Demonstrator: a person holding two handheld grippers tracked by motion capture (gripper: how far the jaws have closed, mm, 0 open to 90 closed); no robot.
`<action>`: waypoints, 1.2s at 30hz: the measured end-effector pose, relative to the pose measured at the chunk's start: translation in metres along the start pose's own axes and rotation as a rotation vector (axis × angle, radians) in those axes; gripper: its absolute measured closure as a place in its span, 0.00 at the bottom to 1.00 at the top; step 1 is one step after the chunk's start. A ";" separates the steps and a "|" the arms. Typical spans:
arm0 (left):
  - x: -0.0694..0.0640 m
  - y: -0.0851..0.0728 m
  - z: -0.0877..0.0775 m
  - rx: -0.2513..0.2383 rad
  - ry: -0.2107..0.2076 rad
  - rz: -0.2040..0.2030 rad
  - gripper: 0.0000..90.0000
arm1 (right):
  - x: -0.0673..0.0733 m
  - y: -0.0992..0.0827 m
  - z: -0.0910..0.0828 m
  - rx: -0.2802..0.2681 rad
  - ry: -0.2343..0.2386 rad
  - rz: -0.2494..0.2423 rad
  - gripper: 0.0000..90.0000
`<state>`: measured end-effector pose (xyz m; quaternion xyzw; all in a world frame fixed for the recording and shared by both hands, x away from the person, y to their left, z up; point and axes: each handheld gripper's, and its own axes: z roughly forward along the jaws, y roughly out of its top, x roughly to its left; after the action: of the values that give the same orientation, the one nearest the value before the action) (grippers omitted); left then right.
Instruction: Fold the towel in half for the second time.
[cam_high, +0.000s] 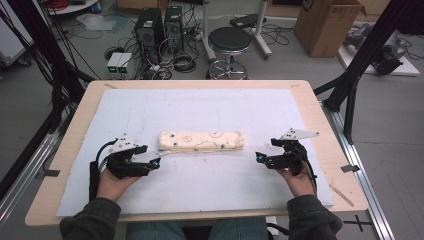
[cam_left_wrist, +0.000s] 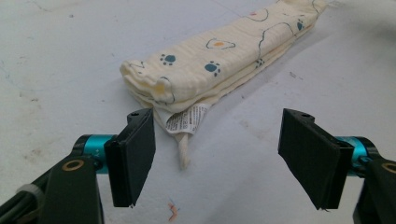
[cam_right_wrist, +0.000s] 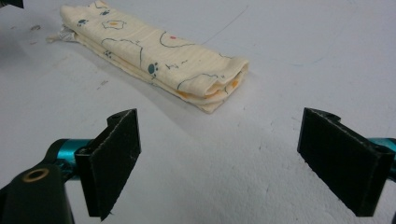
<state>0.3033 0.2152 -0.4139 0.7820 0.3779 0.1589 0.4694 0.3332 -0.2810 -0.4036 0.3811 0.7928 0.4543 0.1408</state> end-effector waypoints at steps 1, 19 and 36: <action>0.000 0.000 -0.001 -0.001 0.001 0.003 0.31 | 0.000 -0.001 -0.001 -0.002 0.000 -0.002 0.14; -0.009 -0.010 -0.015 -0.011 0.005 0.007 0.27 | 0.003 -0.016 -0.016 0.002 -0.007 0.001 0.14; -0.012 -0.022 -0.030 -0.026 0.023 0.013 0.27 | 0.004 -0.034 -0.032 -0.015 -0.028 0.018 0.14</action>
<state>0.2677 0.2308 -0.4164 0.7764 0.3762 0.1757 0.4741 0.2961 -0.3083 -0.4136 0.3934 0.7839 0.4562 0.1507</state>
